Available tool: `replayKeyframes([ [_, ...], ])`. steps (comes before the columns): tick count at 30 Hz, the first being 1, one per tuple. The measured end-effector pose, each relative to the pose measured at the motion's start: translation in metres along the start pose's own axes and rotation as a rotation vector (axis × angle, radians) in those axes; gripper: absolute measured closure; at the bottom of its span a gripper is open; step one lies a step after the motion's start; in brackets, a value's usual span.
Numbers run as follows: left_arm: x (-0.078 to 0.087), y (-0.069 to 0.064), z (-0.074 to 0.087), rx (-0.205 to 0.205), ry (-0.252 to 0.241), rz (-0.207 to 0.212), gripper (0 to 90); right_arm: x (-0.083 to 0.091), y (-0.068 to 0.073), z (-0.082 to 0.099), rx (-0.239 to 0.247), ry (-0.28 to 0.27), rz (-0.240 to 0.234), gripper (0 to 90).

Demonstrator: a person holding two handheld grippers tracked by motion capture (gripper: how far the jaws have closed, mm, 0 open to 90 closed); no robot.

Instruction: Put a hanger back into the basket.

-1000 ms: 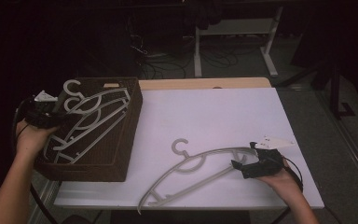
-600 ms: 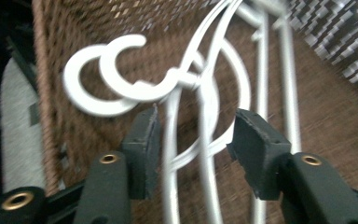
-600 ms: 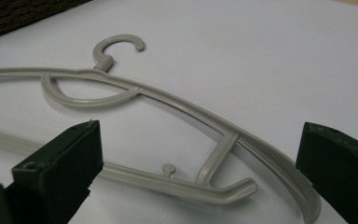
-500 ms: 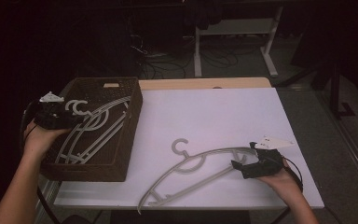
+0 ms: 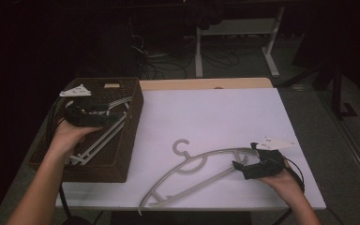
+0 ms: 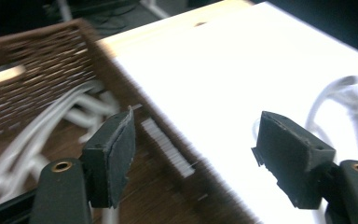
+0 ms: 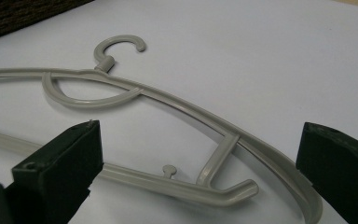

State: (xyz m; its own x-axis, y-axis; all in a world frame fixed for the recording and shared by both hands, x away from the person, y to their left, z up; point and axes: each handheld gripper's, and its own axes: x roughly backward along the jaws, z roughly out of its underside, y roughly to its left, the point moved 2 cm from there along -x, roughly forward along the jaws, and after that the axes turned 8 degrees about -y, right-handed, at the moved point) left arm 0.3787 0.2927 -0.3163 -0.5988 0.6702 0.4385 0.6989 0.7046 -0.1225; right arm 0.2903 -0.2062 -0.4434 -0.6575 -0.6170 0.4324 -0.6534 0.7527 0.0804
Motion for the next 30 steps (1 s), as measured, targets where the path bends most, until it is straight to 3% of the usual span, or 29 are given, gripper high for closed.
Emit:
replayKeyframes([
  [4, -0.013, -0.023, -0.007, -0.012, -0.009, 0.069, 24.2, 0.000, 0.000, 0.000, -0.001, 0.002, -0.002, 0.4],
  [5, -0.013, -0.023, -0.007, -0.012, -0.009, 0.069, 23.4, 0.000, 0.000, 0.000, 0.000, 0.002, -0.001, 0.4],
  [7, -0.025, -0.042, -0.009, -0.018, -0.015, 0.117, 22.2, 0.000, 0.000, 0.000, 0.000, 0.002, -0.002, 0.4],
  [15, -0.053, -0.083, -0.003, -0.040, -0.009, 0.203, 22.1, 0.000, 0.000, 0.001, -0.004, 0.016, -0.003, 2.1],
  [21, -0.077, -0.107, 0.019, -0.050, 0.007, 0.243, 22.1, 0.003, -0.004, 0.001, -0.031, 0.067, 0.041, 23.0],
  [23, -0.085, -0.111, 0.027, -0.056, 0.030, 0.248, 22.1, 0.006, -0.005, 0.001, -0.051, 0.080, 0.044, 34.8],
  [24, -0.085, -0.111, 0.027, -0.056, 0.030, 0.248, 22.1, 0.006, -0.005, 0.001, -0.051, 0.080, 0.044, 34.8],
  [26, -0.090, -0.115, 0.035, -0.057, 0.041, 0.252, 22.1, 0.007, -0.006, 0.002, -0.052, 0.112, 0.060, 51.7],
  [30, -0.096, -0.117, 0.047, -0.059, 0.053, 0.253, 22.1, 0.004, -0.006, 0.005, -0.054, 0.154, 0.059, 72.8],
])
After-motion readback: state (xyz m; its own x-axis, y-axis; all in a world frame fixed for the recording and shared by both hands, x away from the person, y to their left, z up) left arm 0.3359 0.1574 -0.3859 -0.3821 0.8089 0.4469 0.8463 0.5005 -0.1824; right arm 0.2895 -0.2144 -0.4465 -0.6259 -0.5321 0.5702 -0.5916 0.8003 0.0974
